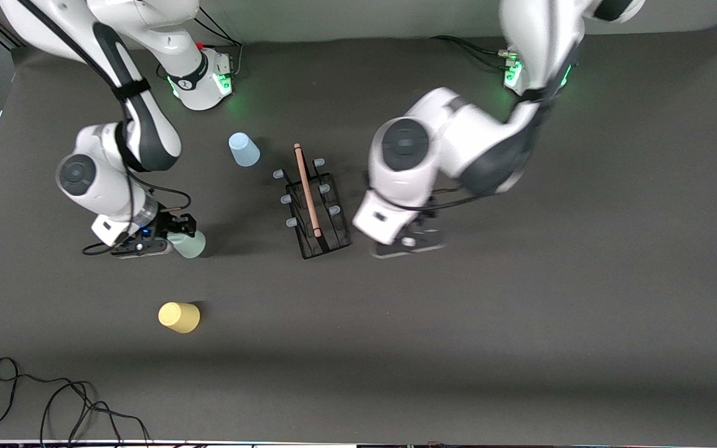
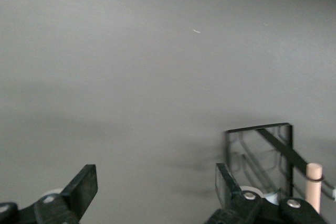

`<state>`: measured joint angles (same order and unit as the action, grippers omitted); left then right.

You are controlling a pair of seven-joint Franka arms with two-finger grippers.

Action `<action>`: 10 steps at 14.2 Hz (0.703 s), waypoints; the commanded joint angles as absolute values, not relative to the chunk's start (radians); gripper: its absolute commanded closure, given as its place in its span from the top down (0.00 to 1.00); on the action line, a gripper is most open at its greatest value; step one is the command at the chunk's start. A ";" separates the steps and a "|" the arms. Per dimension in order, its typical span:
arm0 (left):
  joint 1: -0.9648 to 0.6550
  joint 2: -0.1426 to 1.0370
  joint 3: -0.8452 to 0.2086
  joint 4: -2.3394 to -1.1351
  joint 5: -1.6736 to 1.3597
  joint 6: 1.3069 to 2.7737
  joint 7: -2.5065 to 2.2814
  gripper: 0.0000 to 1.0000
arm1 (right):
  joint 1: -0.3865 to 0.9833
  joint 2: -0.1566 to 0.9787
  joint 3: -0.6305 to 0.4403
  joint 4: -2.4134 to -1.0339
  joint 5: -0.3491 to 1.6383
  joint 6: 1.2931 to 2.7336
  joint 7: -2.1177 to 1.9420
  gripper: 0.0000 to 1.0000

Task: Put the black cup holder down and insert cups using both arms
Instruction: 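Lift the green cup with the right gripper while the left gripper releases the holder, then carry the green cup into a holder slot with the right gripper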

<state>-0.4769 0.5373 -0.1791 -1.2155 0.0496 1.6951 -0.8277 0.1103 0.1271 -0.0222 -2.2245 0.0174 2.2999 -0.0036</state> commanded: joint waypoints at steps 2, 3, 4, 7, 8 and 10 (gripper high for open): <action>-0.327 0.355 -0.178 -1.247 0.037 1.510 -0.628 1.00 | 0.118 0.011 -0.028 -2.059 0.020 1.980 0.003 0.00; -0.295 0.321 -0.176 -1.247 0.055 1.479 -0.570 1.00 | 0.118 -0.011 -0.028 -2.025 0.020 1.912 0.003 0.00; -0.266 0.292 -0.176 -1.247 0.080 1.441 -0.510 1.00 | 0.118 -0.029 -0.026 -1.993 0.020 1.849 0.005 0.00; -0.117 0.230 -0.176 -1.256 0.092 1.362 -0.255 1.00 | 0.164 -0.089 -0.018 -1.983 0.021 1.735 0.174 0.00; -0.065 0.226 -0.176 -1.258 0.092 1.359 -0.195 1.00 | 0.231 -0.104 -0.021 -1.991 0.023 1.718 0.260 0.00; 0.024 0.225 -0.178 -1.285 0.077 1.380 -0.125 1.00 | 0.316 -0.132 -0.018 -2.020 0.040 1.712 0.483 0.00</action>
